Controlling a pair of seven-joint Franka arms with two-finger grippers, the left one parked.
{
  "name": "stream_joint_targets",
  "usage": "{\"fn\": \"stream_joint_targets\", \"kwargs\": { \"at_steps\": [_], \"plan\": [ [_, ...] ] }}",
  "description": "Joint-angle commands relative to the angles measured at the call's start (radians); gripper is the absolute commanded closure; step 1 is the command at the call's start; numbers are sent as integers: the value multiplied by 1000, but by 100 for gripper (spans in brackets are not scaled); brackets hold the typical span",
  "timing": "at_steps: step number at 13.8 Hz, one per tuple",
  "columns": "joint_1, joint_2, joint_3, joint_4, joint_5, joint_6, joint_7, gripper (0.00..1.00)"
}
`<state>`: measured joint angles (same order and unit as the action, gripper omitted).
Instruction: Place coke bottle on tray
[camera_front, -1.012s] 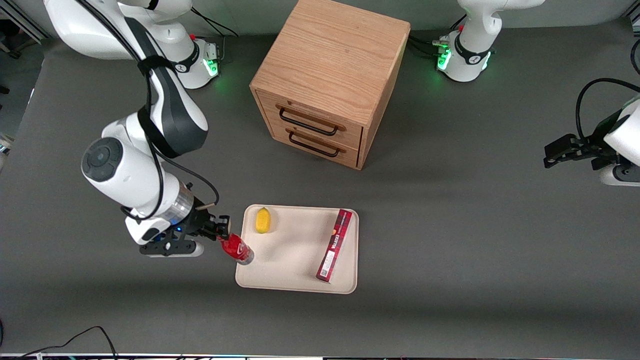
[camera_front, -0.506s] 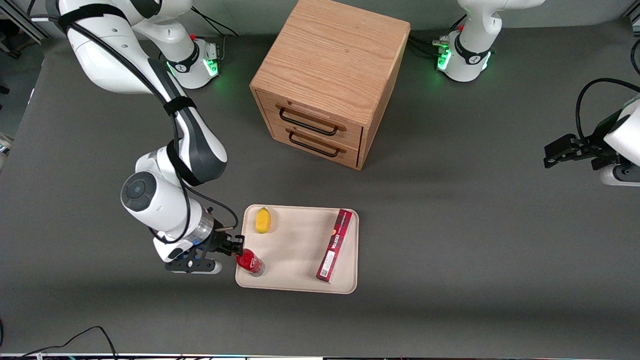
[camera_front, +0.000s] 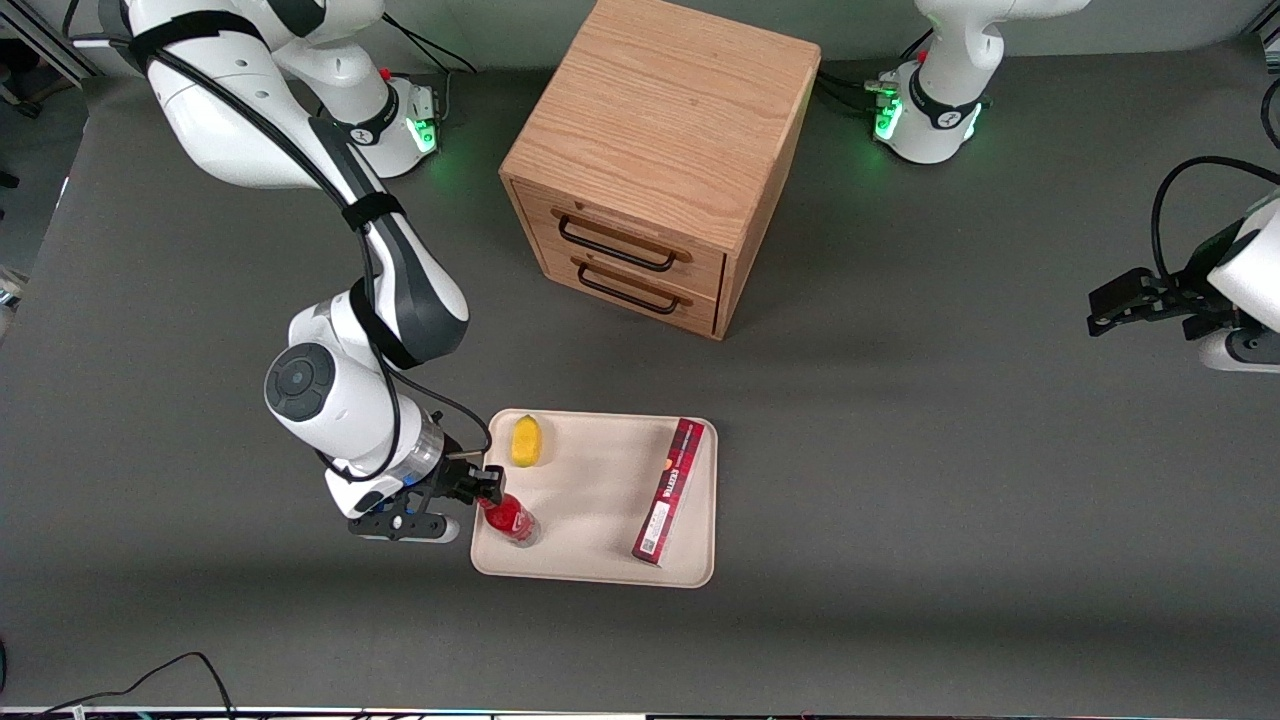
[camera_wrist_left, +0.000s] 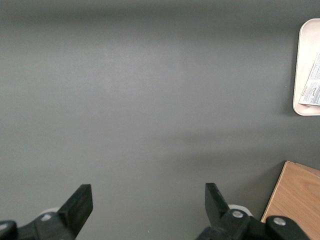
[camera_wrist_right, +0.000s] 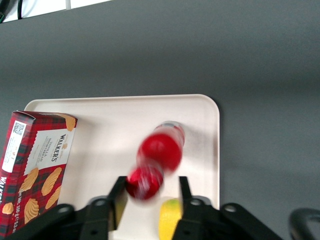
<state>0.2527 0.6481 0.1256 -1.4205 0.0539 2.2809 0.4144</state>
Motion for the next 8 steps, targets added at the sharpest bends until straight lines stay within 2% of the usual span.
{"fn": "stream_joint_targets", "kwargs": {
  "at_steps": [1, 2, 4, 7, 8],
  "plan": [
    [7, -25, -15, 27, -25, -50, 15, 0],
    [5, -24, -17, 64, -28, -111, 14, 0],
    [-1, -42, -15, 119, -80, -211, 12, 0],
    [-16, -149, -17, 129, -94, -334, 11, 0],
    [-41, -201, -17, 129, -117, -383, -14, 0]
  ]
}}
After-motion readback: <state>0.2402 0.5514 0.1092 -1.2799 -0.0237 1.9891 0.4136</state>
